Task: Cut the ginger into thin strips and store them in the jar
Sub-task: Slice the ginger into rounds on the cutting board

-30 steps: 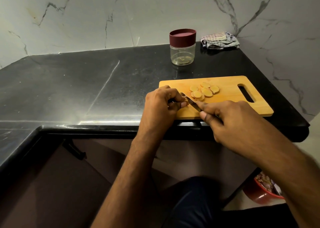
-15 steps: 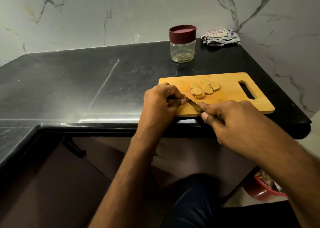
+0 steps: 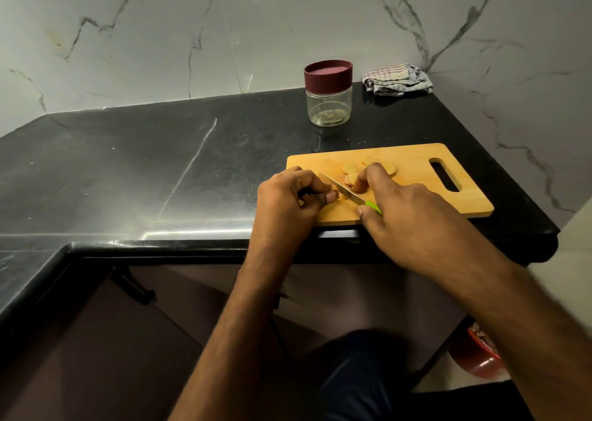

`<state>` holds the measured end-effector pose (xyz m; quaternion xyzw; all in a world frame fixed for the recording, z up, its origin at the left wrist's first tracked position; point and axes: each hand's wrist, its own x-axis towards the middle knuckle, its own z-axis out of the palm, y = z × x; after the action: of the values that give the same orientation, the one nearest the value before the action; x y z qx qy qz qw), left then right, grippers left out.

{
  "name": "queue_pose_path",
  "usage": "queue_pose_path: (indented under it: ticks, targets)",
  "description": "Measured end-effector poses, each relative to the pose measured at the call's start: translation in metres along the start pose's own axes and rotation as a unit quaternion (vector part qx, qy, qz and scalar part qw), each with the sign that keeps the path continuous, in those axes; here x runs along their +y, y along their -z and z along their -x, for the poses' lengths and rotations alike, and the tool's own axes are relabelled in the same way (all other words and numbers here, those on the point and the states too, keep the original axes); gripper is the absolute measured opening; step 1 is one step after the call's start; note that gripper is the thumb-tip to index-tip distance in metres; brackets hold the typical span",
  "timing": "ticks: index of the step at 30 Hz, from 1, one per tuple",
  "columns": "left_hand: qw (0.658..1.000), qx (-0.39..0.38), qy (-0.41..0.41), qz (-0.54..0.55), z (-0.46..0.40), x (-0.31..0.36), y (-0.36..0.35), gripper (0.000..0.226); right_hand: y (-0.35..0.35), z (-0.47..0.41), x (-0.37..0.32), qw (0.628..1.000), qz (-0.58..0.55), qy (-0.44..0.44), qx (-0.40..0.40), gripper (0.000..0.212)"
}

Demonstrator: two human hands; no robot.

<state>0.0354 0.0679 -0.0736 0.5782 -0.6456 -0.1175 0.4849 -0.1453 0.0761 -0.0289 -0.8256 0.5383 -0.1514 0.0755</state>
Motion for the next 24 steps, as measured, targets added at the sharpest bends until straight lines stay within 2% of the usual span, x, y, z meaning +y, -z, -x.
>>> queue_pose_path:
  ticks: [6, 16, 21, 24]
  targets:
    - [1.0, 0.0, 0.001, 0.004, 0.0007, 0.0012, 0.0001, 0.005, 0.001, -0.0028, 0.0008, 1.0, 0.005, 0.005, -0.013, 0.034]
    - [1.0, -0.007, 0.01, 0.02, -0.0006, -0.0026, 0.0003, 0.004, -0.0014, -0.0025, 0.0034, 0.997, -0.068, -0.006, -0.025, 0.043]
    - [1.0, -0.005, 0.005, 0.015, -0.0006, -0.0013, 0.0011, 0.005, -0.0026, 0.0023, 0.0027, 0.992, -0.126, -0.024, 0.017, 0.038]
    - [1.0, -0.005, 0.007, 0.004, -0.0004, -0.0004, 0.002, 0.005, -0.0029, 0.0024, 0.0009, 0.992, -0.124, -0.026, 0.007, 0.034]
